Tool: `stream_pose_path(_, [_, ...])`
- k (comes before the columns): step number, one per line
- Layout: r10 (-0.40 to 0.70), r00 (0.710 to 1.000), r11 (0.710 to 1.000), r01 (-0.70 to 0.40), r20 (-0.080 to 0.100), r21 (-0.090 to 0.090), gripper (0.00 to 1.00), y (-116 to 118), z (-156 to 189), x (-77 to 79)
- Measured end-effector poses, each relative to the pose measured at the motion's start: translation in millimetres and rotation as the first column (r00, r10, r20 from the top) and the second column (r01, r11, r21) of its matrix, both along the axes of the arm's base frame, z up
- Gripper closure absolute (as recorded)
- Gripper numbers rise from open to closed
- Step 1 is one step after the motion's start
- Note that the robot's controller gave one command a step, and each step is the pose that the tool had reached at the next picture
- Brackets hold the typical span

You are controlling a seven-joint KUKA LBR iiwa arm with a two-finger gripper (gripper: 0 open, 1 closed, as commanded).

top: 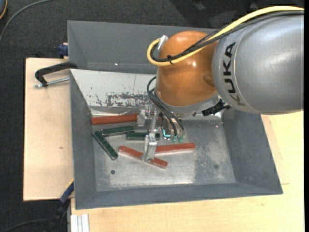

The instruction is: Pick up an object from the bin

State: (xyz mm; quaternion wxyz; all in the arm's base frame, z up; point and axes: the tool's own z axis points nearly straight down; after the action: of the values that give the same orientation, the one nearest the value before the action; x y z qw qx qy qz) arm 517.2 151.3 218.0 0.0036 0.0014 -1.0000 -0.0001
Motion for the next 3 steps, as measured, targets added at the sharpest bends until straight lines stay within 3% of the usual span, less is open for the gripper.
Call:
stream_pose_path(1, [-0.033, 0.999, 0.999, 0.033, 0.001, 0.000, 0.00, -6.7, -138.7, 25.6])
stream_pose_path(2, [-0.033, 0.999, 0.999, 0.033, 0.008, 0.002, 1.00, -6.3, -134.1, 27.5])
stream_pose_path(3, [-0.033, 0.999, 0.999, 0.033, 0.008, 0.002, 0.00, -6.5, -134.3, 27.4])
